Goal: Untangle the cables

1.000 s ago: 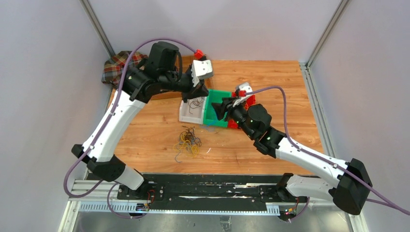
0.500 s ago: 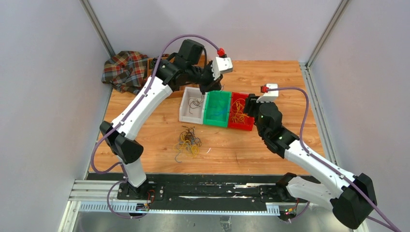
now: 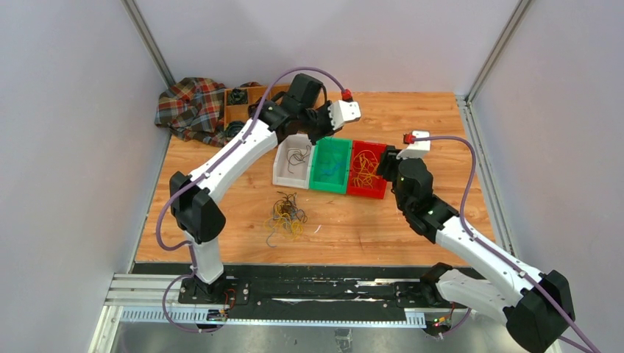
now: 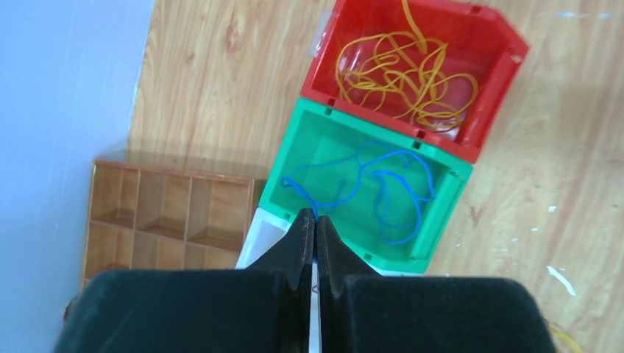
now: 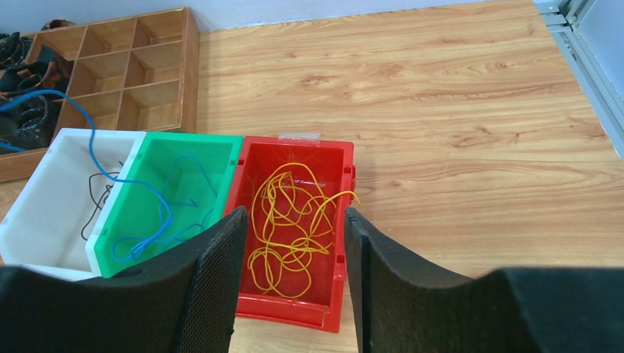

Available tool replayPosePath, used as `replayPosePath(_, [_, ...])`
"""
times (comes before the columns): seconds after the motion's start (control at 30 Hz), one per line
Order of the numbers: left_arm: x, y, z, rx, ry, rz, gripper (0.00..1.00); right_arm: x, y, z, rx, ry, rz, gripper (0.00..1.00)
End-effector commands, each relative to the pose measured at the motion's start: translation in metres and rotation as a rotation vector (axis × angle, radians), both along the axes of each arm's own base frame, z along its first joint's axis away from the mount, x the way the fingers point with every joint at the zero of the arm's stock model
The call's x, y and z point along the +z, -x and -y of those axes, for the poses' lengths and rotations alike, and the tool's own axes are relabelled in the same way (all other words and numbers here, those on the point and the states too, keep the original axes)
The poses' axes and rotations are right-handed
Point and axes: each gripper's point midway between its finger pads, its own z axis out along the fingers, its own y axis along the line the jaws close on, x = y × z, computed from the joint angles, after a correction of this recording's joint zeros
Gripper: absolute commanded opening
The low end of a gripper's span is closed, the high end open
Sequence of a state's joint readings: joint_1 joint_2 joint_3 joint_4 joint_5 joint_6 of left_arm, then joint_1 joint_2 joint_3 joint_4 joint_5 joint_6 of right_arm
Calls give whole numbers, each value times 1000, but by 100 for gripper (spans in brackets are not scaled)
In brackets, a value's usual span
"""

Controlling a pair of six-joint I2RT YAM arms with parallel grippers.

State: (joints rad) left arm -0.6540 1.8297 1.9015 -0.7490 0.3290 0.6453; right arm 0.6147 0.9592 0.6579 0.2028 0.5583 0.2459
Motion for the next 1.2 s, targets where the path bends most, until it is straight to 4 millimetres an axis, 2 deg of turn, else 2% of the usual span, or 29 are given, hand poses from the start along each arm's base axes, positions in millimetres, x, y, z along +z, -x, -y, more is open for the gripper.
replayPosePath(0.0, [-20,-32,7,47,-37,102,0,-2,1,11,-41,-19,-2,51])
replayPosePath(0.17, [-69,-48,6,69,-126,80,1,-2,3,14,-46,-18,-4,51])
replayPosePath(0.33, [-103,-54,9,63,-162,52,1,-4,4,19,-56,-19,-8,51])
replayPosePath(0.6, [-152,-48,16,27,-212,-47,1,-8,5,24,-65,-28,-21,51])
replayPosePath(0.63, [-157,-47,15,27,-222,-57,2,-8,5,24,-64,-29,-21,51])
replayPosePath(0.67, [-160,-46,14,28,-234,-70,10,-7,5,25,-64,-31,-19,51])
replayPosePath(0.77, [-153,-42,12,23,-248,-92,47,-5,5,25,-60,-32,-18,51])
replayPosePath(0.83, [-139,-38,8,20,-252,-90,63,-2,5,23,-51,-37,-15,50])
replayPosePath(0.97, [-96,-26,2,21,-222,-85,76,3,4,19,-32,-49,-11,50])
replayPosePath(1.07, [-62,-9,-6,21,-189,-92,90,5,3,14,-7,-52,-13,50])
replayPosePath(1.17, [-34,9,-20,36,-170,-101,95,5,1,7,23,-57,-18,50])
